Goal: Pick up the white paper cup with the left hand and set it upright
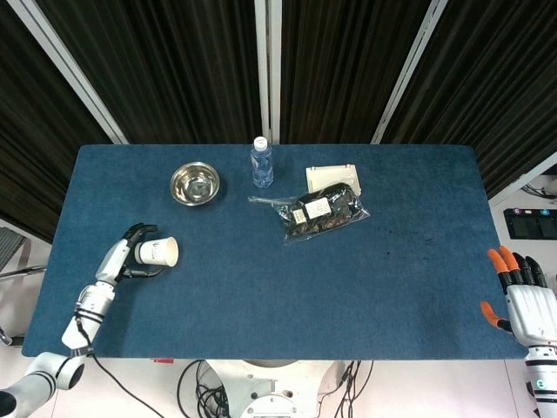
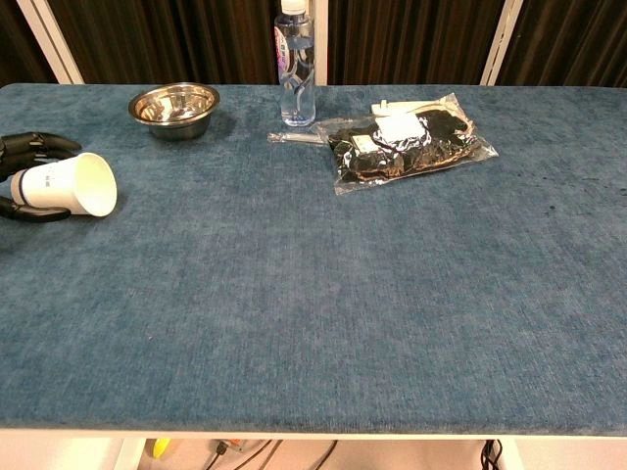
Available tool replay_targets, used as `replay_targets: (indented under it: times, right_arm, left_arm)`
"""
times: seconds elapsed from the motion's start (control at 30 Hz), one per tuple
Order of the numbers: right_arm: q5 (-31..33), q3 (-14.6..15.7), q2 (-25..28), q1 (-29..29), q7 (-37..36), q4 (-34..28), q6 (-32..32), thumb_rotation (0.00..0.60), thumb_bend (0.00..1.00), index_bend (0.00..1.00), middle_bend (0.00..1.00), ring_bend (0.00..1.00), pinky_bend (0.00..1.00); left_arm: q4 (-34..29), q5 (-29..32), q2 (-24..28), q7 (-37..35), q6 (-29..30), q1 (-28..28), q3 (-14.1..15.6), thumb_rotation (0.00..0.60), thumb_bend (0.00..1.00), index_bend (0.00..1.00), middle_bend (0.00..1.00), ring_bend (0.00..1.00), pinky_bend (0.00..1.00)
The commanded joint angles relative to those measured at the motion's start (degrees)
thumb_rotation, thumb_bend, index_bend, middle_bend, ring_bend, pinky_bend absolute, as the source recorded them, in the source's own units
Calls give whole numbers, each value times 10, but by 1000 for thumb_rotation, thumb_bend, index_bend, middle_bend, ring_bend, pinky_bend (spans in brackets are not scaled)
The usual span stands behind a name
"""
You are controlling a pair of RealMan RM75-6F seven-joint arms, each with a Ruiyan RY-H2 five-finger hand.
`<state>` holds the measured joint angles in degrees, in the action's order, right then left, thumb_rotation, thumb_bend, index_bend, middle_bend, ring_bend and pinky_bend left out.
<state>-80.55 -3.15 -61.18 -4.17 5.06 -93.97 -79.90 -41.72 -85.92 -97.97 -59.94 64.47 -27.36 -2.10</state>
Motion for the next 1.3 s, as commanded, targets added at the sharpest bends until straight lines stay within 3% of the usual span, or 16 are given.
replay_targets:
  times: [0.03, 0.2, 0.33, 0.47, 0.57, 0.77, 1.07, 1.3]
  right_arm:
    - [1, 0, 0, 0, 0, 0, 0, 600, 243, 0, 0, 0, 0]
    - [1, -1, 0, -1, 2, 0, 1, 600, 243, 0, 0, 0, 0]
    - [0, 0, -2, -2, 3, -1, 2, 600, 244, 0, 0, 0, 0]
    - [0, 0, -2, -1, 2, 0, 2, 600, 244, 0, 0, 0, 0]
    - [2, 0, -1, 0, -2, 2, 1, 600, 244, 0, 0, 0, 0]
    - [5, 2, 5, -2, -11, 7, 11, 600, 269, 0, 0, 0, 0]
    - [5, 3, 3, -3, -22, 17, 15, 600, 269, 0, 0, 0, 0]
    - [4, 3, 2, -3, -21, 17, 16, 600, 269, 0, 0, 0, 0]
  left_arm:
    - [4, -17, 3, 27, 19, 1, 9, 600, 125, 90, 108, 0, 43]
    - [-28, -54, 26, 190, 64, -8, 23, 600, 125, 67, 85, 0, 38]
    - [-124, -55, 65, 379, 59, -23, 13, 600, 125, 63, 76, 0, 21]
    - [-226, -22, 97, 565, 19, -40, -11, 600, 126, 63, 76, 0, 17]
    - [-277, 11, 109, 658, -15, -52, -25, 600, 126, 64, 77, 0, 16]
    - [-333, 73, 118, 762, -59, -67, -43, 600, 126, 74, 80, 0, 17]
    - [-363, 133, 128, 821, -78, -71, -51, 600, 133, 152, 189, 0, 16]
    - [-375, 170, 128, 870, -72, -70, -53, 600, 159, 161, 206, 0, 16]
